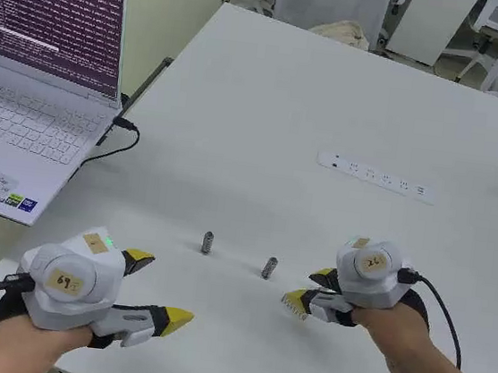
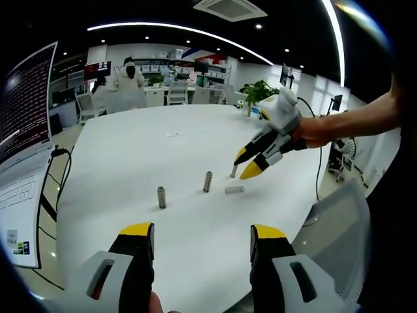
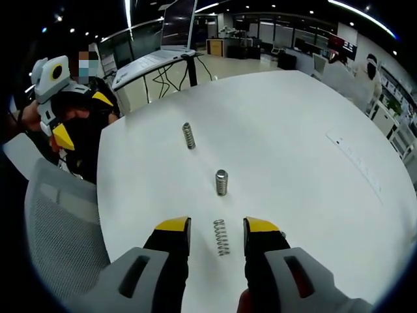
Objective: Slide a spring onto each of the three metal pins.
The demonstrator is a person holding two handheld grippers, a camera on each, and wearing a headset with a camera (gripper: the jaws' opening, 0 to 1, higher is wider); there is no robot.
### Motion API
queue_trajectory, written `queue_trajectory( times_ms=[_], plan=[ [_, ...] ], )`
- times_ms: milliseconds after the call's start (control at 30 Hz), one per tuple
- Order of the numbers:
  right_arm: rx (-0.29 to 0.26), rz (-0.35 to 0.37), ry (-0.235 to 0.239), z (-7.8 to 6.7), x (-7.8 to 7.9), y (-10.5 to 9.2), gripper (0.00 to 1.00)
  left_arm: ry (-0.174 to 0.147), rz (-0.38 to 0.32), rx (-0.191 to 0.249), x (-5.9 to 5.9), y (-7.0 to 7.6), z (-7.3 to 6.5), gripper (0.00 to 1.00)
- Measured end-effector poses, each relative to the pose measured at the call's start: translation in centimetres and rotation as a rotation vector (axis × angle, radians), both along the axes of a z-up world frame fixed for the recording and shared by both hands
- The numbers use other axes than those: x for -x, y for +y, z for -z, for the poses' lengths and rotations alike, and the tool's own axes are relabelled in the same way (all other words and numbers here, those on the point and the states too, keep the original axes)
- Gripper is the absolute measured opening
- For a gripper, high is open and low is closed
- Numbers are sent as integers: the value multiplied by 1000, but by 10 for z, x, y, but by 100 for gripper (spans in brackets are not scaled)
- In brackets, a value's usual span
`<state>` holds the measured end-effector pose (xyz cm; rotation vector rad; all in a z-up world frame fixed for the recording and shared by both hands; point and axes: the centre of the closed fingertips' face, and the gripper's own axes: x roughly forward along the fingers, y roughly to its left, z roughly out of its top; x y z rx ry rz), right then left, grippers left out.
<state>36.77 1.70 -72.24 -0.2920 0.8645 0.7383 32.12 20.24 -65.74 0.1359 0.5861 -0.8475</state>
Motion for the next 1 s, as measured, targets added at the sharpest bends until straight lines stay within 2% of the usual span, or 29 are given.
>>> queue_trajectory(
  times_ms=[433,1000],
  plan=[
    [-45,37,-22,-10,21,-9,34,-7,-9,3,-4,1,-4,57],
    [-85,88,-78,-29,46,-22,38,-9,-1,25,-8,-8,-9,57]
  ],
)
